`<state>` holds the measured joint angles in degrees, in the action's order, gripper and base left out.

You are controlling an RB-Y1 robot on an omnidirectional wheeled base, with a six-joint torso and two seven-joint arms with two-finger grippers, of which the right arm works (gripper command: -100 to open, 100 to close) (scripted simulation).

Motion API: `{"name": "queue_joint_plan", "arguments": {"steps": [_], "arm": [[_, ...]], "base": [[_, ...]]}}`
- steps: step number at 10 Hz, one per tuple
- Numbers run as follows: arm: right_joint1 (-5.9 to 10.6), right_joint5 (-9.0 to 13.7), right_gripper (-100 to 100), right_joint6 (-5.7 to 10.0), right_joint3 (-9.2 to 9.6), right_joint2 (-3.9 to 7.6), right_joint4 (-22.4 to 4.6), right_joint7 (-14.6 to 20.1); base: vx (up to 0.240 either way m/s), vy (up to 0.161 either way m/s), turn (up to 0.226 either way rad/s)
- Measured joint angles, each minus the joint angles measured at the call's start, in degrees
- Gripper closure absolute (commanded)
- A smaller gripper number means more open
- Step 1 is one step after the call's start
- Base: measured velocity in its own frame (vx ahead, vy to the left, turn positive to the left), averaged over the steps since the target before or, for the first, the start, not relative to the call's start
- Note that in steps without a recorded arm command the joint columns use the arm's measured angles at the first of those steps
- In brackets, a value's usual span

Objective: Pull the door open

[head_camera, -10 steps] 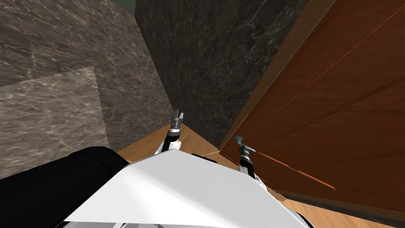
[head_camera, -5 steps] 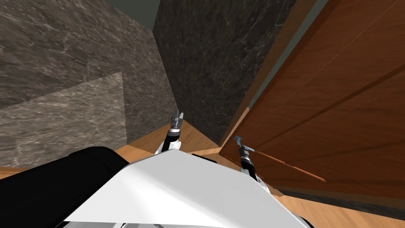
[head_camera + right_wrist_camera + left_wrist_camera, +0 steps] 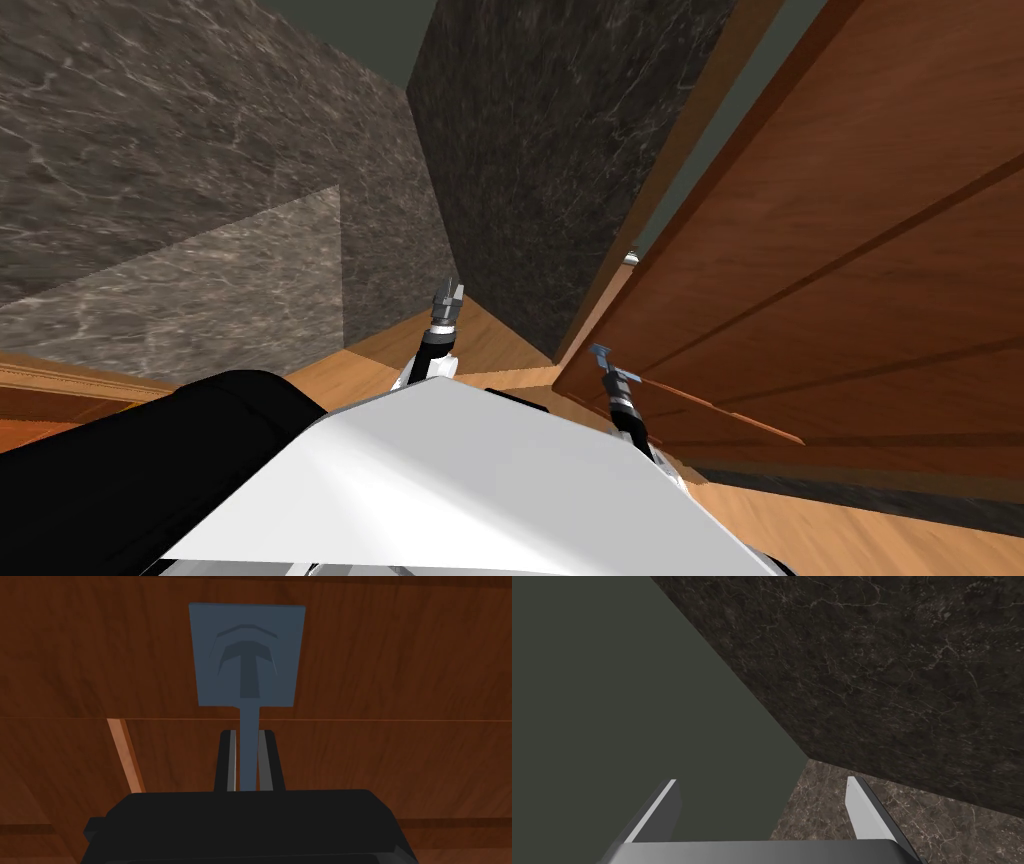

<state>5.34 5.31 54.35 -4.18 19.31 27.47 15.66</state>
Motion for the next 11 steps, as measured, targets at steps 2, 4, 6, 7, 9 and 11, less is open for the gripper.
{"name": "queue_joint_plan", "arguments": {"steps": [2,4,6,7,9,11], "arm": [[-0.56,-0.77,100,0.75,1.14,0.64,0.24,1.27],[-0.59,-1.61,100,2.28,2.39,1.29,-0.67,2.69],[-0.90,-2.03,100,2.60,2.98,1.61,-0.74,3.33],[-1.12,-1.71,100,2.66,3.45,1.99,-0.50,3.43],[-1.50,-1.01,100,3.32,4.90,2.65,-0.18,3.87],[-1.83,-0.30,100,4.33,6.70,3.37,-0.52,4.40]], "base": [[-0.226,-0.070,0.088],[-0.205,-0.036,0.072],[-0.126,-0.015,0.053],[-0.236,-0.078,0.153],[-0.212,-0.084,0.147],[-0.200,-0.071,0.139]]}}
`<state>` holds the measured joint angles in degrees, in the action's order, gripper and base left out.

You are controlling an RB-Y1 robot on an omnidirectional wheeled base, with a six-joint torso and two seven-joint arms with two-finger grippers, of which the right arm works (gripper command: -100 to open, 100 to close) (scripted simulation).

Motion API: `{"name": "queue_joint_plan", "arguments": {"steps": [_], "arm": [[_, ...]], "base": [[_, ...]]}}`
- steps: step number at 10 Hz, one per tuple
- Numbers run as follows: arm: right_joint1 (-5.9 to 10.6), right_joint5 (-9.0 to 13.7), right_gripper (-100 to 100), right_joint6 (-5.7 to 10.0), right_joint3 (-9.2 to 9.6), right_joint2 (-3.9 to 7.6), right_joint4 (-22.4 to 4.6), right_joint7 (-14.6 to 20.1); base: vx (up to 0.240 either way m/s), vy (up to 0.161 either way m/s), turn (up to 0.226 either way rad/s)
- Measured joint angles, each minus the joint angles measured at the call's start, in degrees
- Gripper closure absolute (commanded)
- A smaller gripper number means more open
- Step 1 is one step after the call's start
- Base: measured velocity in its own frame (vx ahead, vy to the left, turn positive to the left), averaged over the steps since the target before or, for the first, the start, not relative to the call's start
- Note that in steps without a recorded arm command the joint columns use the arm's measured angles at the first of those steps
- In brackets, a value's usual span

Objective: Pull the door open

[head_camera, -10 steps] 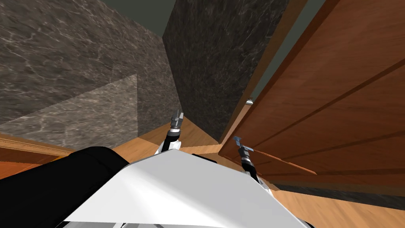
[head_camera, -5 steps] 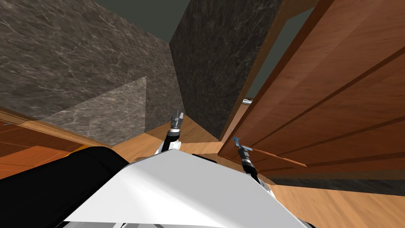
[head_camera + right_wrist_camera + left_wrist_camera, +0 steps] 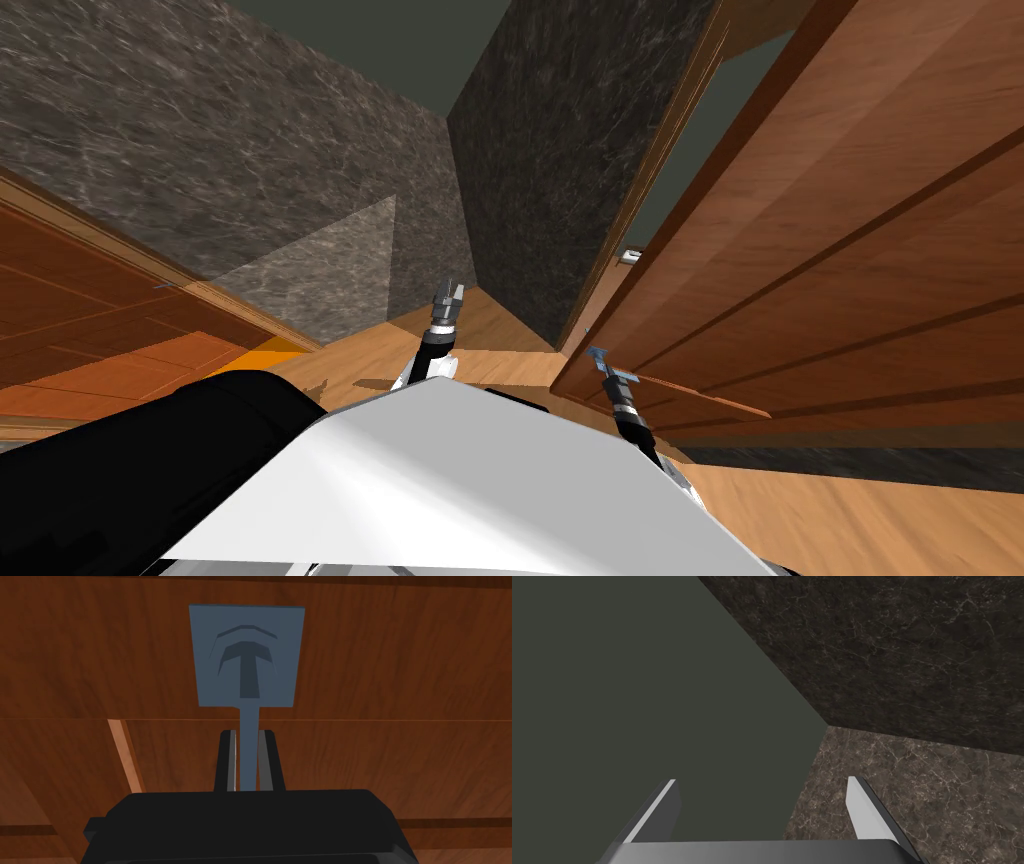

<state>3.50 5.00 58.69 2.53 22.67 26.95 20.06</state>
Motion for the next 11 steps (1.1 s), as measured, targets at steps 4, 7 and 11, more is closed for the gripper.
{"name": "queue_joint_plan", "arguments": {"steps": [4,7,11], "arm": [[-0.90,1.27,100,1.37,3.17,1.30,0.53,0.85],[-1.73,1.14,100,2.87,3.79,2.13,-0.09,1.69],[-4.31,0.82,100,6.30,4.96,3.60,0.00,3.23]], "base": [[-0.187,-0.064,0.090],[-0.179,-0.067,0.162],[-0.181,-0.058,0.141]]}}
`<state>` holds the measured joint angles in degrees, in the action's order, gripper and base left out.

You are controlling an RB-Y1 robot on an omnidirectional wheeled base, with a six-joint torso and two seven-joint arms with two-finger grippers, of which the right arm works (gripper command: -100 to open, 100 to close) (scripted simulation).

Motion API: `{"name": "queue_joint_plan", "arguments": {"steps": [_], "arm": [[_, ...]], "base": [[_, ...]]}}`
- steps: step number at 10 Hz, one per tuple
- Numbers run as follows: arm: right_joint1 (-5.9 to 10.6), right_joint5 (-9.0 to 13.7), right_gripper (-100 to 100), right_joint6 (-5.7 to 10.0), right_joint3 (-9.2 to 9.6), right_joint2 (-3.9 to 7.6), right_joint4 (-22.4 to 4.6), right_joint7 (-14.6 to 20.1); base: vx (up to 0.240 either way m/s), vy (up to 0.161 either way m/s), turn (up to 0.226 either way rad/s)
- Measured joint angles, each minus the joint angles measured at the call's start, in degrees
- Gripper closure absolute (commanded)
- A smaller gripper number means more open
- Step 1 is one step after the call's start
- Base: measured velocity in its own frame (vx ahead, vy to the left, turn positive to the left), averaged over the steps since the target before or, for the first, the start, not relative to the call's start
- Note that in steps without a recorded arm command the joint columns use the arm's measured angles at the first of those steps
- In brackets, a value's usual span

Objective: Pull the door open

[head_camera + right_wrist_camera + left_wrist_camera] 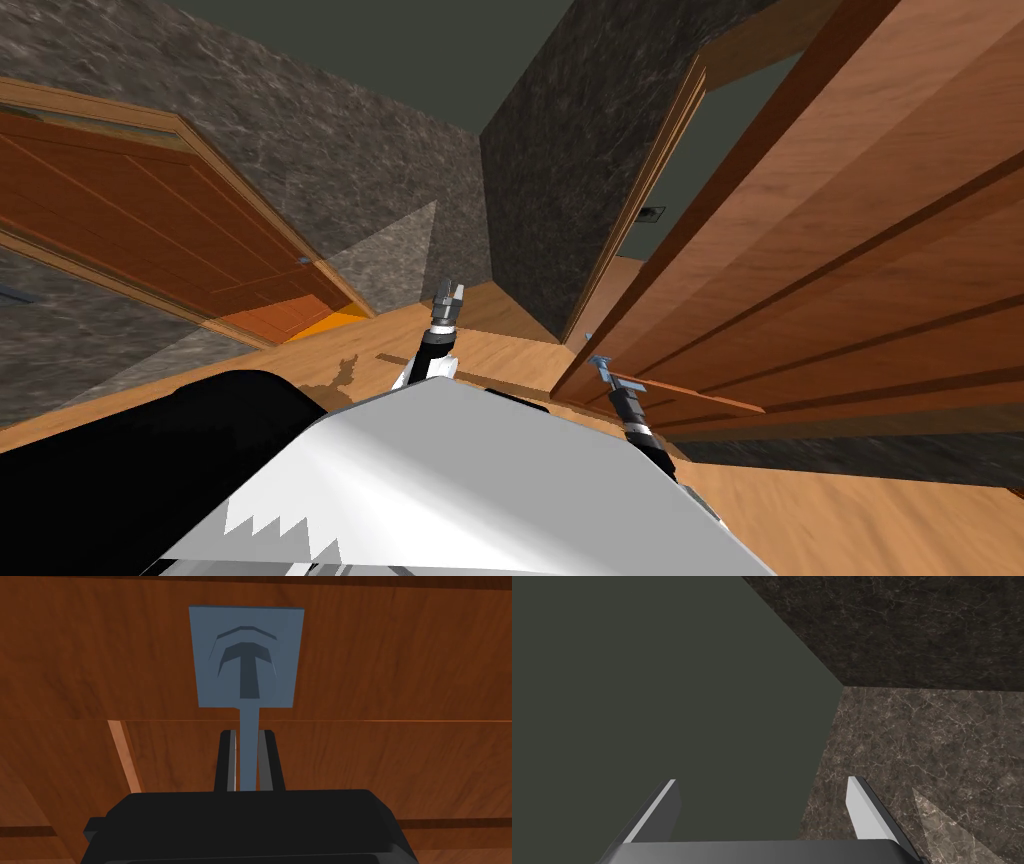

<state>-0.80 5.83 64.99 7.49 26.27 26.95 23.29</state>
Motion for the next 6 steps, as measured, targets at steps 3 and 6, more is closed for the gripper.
{"name": "queue_joint_plan", "arguments": {"steps": [3,6], "arm": [[-0.62,-0.29,100,2.20,0.86,0.86,-1.00,1.15],[-0.49,-0.32,100,4.03,1.23,1.03,-2.86,1.51]], "base": [[-0.140,-0.060,0.073],[-0.149,-0.070,0.151]]}}
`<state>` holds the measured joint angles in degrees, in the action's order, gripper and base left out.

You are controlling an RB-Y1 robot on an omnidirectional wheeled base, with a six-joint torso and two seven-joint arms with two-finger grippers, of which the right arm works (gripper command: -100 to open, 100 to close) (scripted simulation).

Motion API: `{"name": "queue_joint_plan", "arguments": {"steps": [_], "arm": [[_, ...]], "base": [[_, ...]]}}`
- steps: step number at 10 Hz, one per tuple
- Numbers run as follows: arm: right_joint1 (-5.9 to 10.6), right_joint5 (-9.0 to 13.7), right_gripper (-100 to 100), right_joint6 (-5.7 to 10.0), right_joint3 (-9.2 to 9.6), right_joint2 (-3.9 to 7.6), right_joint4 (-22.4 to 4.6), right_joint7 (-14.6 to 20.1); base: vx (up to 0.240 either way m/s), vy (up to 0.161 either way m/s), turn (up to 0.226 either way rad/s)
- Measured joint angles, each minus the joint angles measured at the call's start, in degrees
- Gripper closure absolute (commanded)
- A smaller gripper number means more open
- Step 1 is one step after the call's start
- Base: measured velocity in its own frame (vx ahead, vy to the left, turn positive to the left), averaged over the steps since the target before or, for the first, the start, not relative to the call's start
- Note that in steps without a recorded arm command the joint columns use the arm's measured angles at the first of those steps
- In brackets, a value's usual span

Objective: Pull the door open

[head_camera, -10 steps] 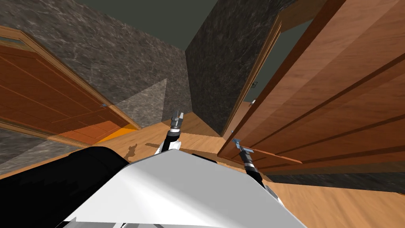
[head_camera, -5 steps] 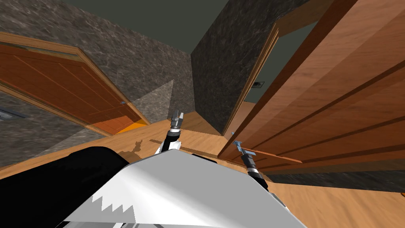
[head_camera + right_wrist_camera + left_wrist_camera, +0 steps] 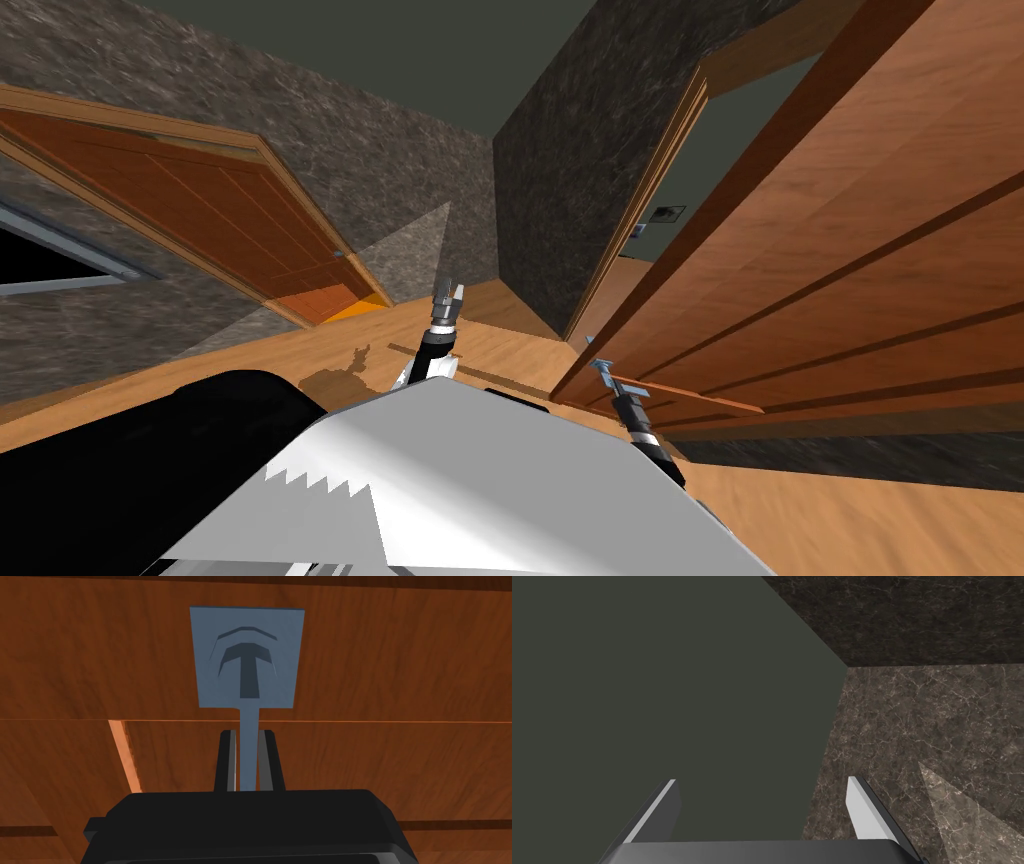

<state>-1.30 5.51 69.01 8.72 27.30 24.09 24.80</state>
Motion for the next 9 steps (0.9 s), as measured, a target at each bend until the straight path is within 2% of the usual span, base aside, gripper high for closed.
{"name": "queue_joint_plan", "arguments": {"steps": [2,5,6,9], "arm": [[-2.24,0.22,100,-0.02,0.14,0.62,2.73,0.12],[-2.65,0.10,100,1.77,0.68,0.86,1.13,0.55],[-3.35,0.24,100,2.07,0.67,1.15,1.64,0.60],[-3.00,0.24,100,4.48,1.12,1.40,-0.62,1.11]], "base": [[-0.168,-0.070,0.135],[-0.096,-0.037,0.103],[-0.085,-0.039,0.063],[-0.123,-0.060,0.138]]}}
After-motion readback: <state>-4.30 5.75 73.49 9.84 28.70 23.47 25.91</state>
